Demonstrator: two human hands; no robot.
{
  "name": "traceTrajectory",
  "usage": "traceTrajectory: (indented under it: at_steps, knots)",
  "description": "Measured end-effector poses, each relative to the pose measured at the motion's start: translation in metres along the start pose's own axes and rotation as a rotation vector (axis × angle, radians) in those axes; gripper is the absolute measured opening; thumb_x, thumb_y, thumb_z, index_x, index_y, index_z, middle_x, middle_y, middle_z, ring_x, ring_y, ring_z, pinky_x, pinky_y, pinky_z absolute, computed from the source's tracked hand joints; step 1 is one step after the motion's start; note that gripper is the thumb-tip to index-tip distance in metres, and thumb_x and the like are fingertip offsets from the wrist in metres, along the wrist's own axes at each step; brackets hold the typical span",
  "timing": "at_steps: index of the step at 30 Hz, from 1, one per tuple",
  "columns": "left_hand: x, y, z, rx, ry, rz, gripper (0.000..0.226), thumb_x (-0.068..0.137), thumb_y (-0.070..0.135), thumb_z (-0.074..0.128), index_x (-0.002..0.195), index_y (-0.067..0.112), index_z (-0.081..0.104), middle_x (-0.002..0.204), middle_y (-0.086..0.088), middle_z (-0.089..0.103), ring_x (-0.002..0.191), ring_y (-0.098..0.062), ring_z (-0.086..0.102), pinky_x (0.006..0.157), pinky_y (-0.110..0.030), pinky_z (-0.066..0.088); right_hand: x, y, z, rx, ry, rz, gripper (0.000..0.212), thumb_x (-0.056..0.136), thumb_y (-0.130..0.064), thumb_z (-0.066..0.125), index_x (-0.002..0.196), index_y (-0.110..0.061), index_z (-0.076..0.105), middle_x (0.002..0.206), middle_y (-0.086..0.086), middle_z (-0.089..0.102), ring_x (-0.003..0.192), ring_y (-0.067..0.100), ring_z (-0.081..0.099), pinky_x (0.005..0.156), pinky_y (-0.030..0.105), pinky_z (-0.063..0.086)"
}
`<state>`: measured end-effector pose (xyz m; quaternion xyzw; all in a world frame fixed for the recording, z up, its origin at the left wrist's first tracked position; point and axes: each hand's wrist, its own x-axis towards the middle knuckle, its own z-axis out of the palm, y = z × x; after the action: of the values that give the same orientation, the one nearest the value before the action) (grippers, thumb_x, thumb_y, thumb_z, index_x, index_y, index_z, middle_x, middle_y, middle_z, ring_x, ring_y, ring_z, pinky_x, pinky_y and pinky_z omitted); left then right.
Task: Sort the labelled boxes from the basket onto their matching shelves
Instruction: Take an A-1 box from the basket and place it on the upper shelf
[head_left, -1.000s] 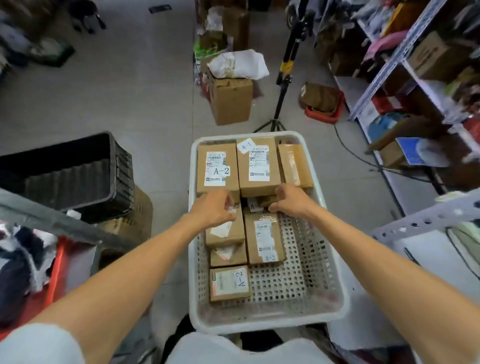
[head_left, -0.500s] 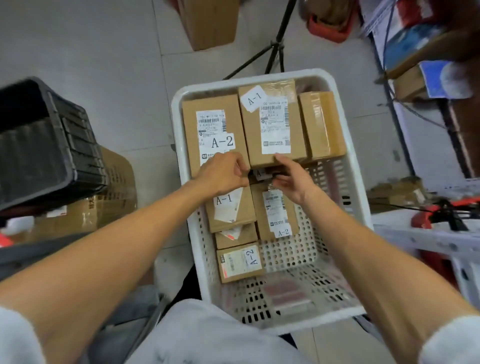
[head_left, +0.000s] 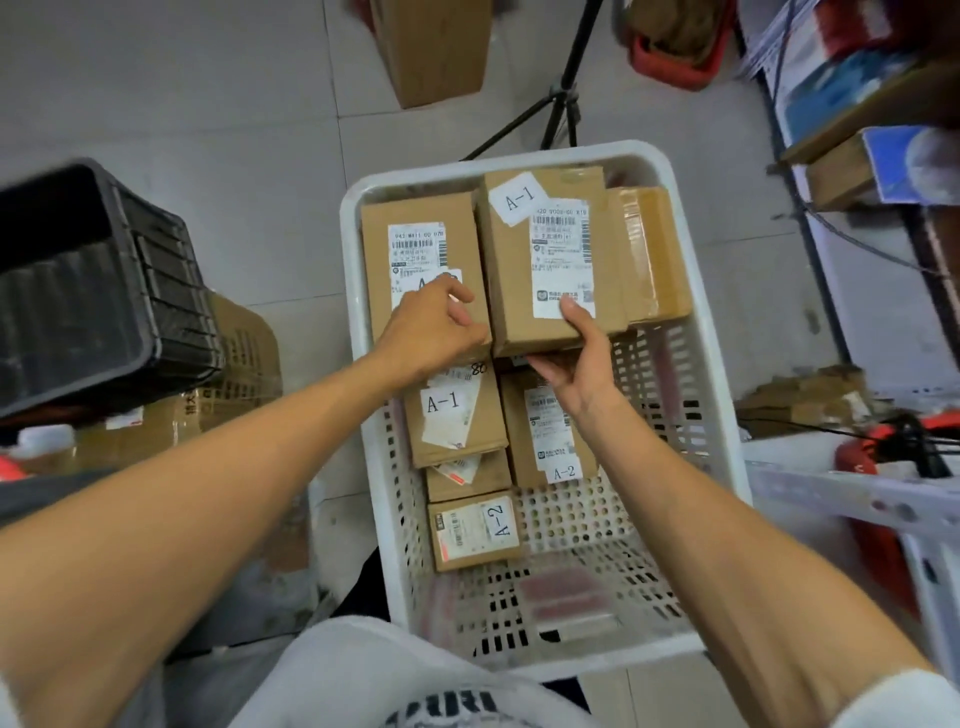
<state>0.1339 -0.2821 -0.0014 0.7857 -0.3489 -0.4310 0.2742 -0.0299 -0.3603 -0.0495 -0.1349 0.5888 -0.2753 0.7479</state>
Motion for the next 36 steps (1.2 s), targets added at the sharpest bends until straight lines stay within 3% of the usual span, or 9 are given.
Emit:
traceTrajectory:
  at_steps: [2,4,6,8,13,20,25,31,36]
  knots:
    - [-0.007,0.008,0.004,-0.096,-0.008,-0.071,0.072,0.079,0.044,0.074,0.136,0.022,0.036,0.112,0.001,0.059,0.1,-0.018,0.059,0.07,-0.021,0.046,-0.011,-0.003,-0.014,0.032,-0.087,0.011,0.066,0.072,-0.025,0.077,0.132,-0.013,0.054,0.129,0.014,0.06,0.12,0.03,0.055,0.092,0.053,0.052]
    - [-0.017,0.014,0.01,-0.225,-0.081,-0.084,0.1,0.076,0.051,0.074,0.149,0.031,0.008,0.139,-0.01,0.046,0.122,-0.024,0.05,0.092,-0.035,0.05,-0.021,-0.007,-0.029,0.088,-0.2,0.03,0.056,0.076,-0.019,0.072,0.129,-0.011,0.055,0.128,0.016,0.061,0.122,0.032,0.054,0.098,0.054,0.048]
    - [-0.033,0.021,0.018,-0.355,-0.102,-0.041,0.118,0.07,0.046,0.078,0.149,0.038,-0.009,0.153,-0.009,0.031,0.135,-0.026,0.039,0.107,-0.049,0.04,-0.032,-0.014,-0.042,0.058,-0.319,0.032,0.056,0.074,-0.015,0.071,0.127,-0.007,0.056,0.126,0.016,0.062,0.118,0.031,0.056,0.098,0.05,0.048]
    - [-0.047,0.026,0.029,-0.483,-0.036,-0.003,0.126,0.07,0.028,0.082,0.149,0.035,-0.016,0.154,-0.004,0.03,0.136,-0.021,0.037,0.11,-0.047,0.037,-0.045,-0.022,-0.05,-0.156,-0.369,0.008,0.073,0.064,-0.018,0.077,0.131,-0.004,0.052,0.123,0.013,0.063,0.112,0.027,0.059,0.096,0.043,0.048]
    - [-0.086,0.023,0.04,-0.57,0.103,0.008,0.128,0.066,0.013,0.086,0.151,0.033,-0.008,0.144,-0.001,0.044,0.128,-0.017,0.047,0.106,-0.046,0.043,-0.079,-0.045,-0.069,-0.682,-0.444,-0.195,0.078,0.055,-0.025,0.088,0.123,-0.019,0.048,0.122,0.008,0.065,0.112,0.027,0.063,0.099,0.05,0.048]
    - [-0.144,0.028,0.035,-0.577,0.066,0.015,0.115,0.075,0.005,0.077,0.151,0.042,0.0,0.122,0.007,0.059,0.108,-0.014,0.06,0.079,-0.035,0.056,-0.149,-0.063,-0.067,-1.084,-0.573,-0.457,0.098,0.071,-0.031,0.083,0.144,-0.046,0.018,0.143,-0.004,0.045,0.123,0.017,0.049,0.095,0.034,0.046]
    - [-0.185,0.042,0.023,-0.452,0.04,0.1,0.121,0.068,0.029,0.083,0.147,0.052,-0.005,0.139,-0.001,0.052,0.122,-0.021,0.054,0.102,-0.047,0.046,-0.198,-0.061,-0.071,-1.022,-0.482,-0.576,0.094,0.073,-0.025,0.082,0.144,-0.032,0.022,0.136,-0.001,0.051,0.12,0.016,0.052,0.101,0.039,0.045]
    - [-0.241,0.043,0.025,-0.293,0.003,0.243,0.122,0.06,0.045,0.082,0.144,0.057,-0.005,0.146,0.004,0.045,0.128,-0.02,0.048,0.107,-0.048,0.041,-0.263,-0.031,-0.106,-0.95,-0.421,-0.633,0.114,0.072,-0.01,0.082,0.153,-0.032,0.005,0.138,-0.005,0.051,0.111,-0.001,0.056,0.104,0.035,0.045]
    - [-0.289,0.034,0.043,-0.183,-0.056,0.329,0.121,0.07,0.026,0.084,0.15,0.046,-0.005,0.146,0.007,0.043,0.13,-0.017,0.045,0.105,-0.035,0.038,-0.313,0.008,-0.148,-0.834,-0.36,-0.656,0.119,0.072,0.015,0.072,0.153,-0.026,-0.004,0.131,-0.009,0.047,0.092,-0.019,0.055,0.068,0.005,0.048]
